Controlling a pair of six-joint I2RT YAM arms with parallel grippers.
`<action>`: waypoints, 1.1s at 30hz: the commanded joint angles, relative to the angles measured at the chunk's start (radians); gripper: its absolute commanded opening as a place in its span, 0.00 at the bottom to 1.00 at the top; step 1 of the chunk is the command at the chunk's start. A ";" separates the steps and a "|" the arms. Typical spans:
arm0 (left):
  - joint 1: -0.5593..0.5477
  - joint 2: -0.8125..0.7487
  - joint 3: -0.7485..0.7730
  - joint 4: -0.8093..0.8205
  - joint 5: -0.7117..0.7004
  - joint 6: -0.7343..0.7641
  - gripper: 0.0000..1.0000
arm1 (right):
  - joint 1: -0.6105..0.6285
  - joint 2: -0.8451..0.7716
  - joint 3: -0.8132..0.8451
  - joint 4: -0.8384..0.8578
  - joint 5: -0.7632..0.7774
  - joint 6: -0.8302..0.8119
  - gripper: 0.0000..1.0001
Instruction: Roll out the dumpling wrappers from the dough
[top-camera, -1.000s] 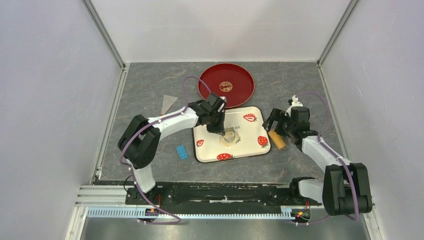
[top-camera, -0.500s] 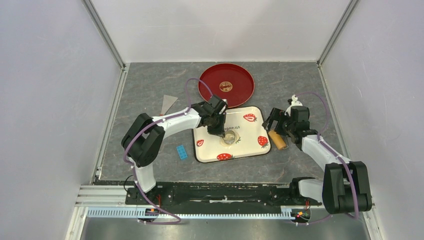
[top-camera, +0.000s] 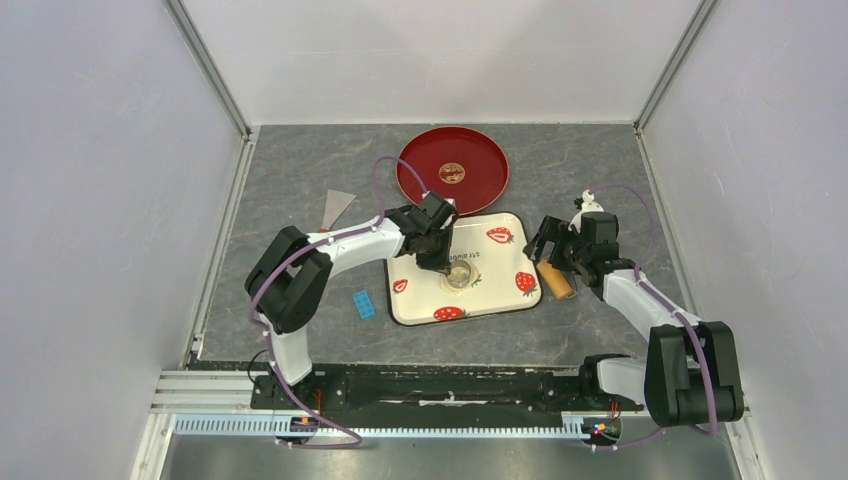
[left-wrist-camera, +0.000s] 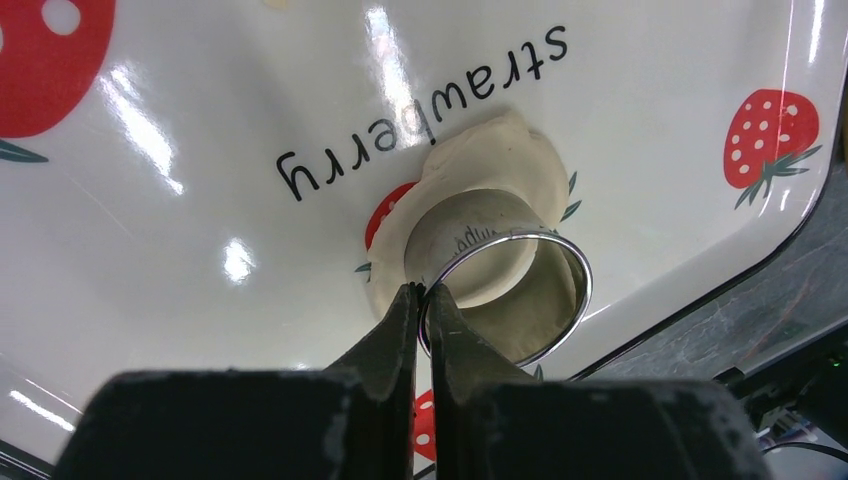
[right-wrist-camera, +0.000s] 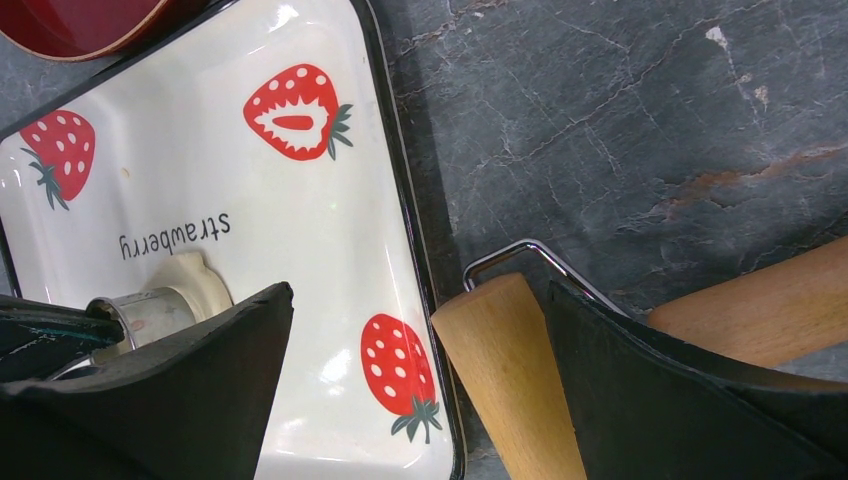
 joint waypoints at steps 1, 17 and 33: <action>-0.019 0.015 0.021 0.025 -0.043 -0.023 0.16 | 0.008 -0.002 0.035 0.030 -0.004 -0.019 0.98; -0.017 -0.176 -0.098 0.063 -0.051 -0.034 0.51 | 0.206 0.080 0.227 -0.068 0.008 -0.056 0.89; 0.091 -0.148 -0.214 0.298 0.222 -0.098 0.41 | 0.343 0.340 0.232 0.144 -0.277 0.038 0.58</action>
